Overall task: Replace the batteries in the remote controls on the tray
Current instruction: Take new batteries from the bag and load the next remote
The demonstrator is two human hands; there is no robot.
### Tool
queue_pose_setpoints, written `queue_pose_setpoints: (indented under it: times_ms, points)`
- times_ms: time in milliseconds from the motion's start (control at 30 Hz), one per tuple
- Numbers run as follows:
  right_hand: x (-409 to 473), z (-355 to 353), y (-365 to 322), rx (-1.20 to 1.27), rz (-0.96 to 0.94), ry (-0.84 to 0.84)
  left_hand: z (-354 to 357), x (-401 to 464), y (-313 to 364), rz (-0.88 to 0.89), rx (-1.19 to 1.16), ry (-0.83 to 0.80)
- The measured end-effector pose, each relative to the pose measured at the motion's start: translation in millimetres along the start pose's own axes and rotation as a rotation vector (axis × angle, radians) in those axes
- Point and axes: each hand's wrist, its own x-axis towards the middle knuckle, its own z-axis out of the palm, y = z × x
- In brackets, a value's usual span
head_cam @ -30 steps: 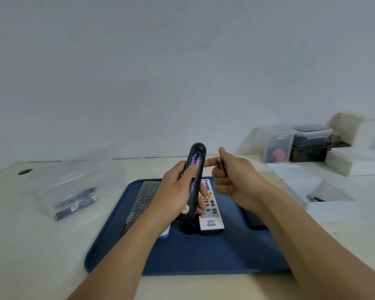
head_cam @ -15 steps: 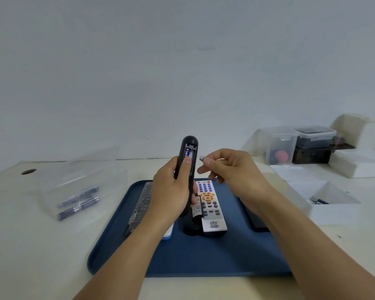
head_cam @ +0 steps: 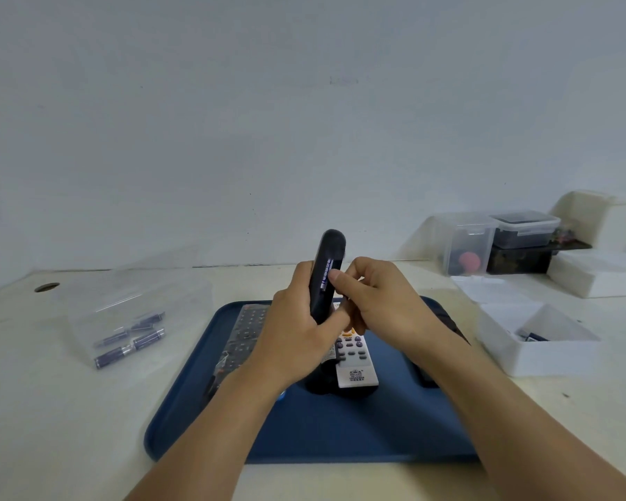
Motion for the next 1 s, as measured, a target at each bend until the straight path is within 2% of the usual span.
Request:
queue_pose_setpoints:
  times_ms: [267, 600, 800, 900, 1000]
  points:
    - [1, -4, 0, -0.023, -0.002, -0.005, 6, 1, -3, -0.086, -0.094, -0.015]
    - [2, -12, 2, 0.234, 0.061, -0.058, 4, 0, 2, -0.112, -0.275, -0.122]
    - [4, -9, 3, 0.248, 0.101, -0.012, 4, 7, 3, -0.213, -0.41, -0.066]
    - [7, -8, 7, 0.104, 0.177, -0.036, -5, 12, 0, -0.273, -0.402, 0.021]
    - [5, -4, 14, -0.275, 0.057, -0.144, -12, 15, -6, -0.301, -0.379, 0.091]
